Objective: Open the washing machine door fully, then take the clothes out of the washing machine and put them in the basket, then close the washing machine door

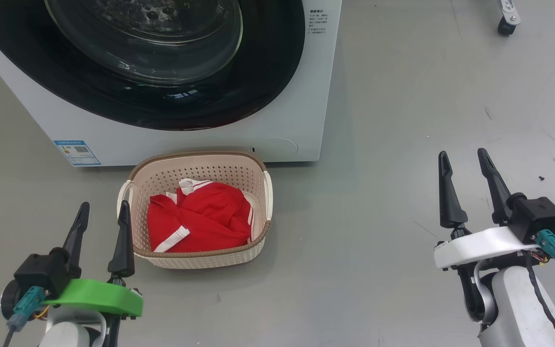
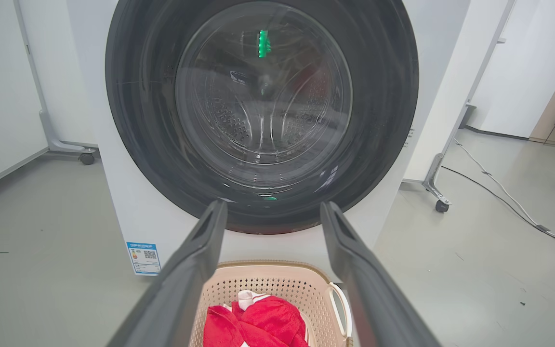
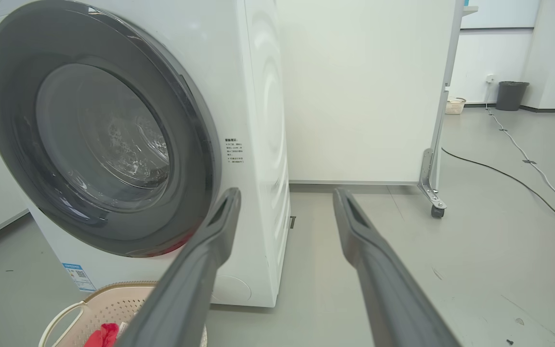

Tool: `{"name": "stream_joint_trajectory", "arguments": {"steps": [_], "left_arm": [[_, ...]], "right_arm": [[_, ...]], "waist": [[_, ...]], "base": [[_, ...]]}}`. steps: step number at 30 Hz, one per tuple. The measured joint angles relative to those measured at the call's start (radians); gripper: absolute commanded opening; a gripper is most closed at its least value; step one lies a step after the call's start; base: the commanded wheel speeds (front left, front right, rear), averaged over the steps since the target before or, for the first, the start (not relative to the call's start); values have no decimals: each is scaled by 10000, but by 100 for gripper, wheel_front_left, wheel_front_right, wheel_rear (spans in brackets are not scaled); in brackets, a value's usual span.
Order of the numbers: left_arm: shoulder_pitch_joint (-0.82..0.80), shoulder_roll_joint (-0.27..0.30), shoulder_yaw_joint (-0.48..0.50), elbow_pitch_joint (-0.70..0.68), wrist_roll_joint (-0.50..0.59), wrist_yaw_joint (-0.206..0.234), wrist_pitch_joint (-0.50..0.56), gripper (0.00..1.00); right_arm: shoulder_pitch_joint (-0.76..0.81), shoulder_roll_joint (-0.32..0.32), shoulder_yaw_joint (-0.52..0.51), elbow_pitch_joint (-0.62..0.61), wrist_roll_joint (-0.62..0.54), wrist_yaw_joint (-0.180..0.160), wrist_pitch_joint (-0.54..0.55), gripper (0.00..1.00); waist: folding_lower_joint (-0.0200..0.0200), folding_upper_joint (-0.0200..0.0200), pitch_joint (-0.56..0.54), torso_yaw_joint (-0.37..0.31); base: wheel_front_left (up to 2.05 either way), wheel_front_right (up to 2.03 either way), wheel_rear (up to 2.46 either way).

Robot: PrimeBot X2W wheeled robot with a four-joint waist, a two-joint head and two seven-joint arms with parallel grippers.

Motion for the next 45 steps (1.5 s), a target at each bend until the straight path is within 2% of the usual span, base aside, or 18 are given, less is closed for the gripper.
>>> {"name": "stream_joint_trajectory", "arguments": {"steps": [19,45], "left_arm": [[2,6,77,-40,48,0,0,100],[207,174,-476,-13,-284,0,0,100]], "right_arm": [[192,31,-17,-33,-77,117,0,100],[208,77,-35,-31,-125,222,0,100]], "waist": [[0,0,-43,55],[0,0,-125,50]], "base": [[0,0,0],[0,0,0]]}}
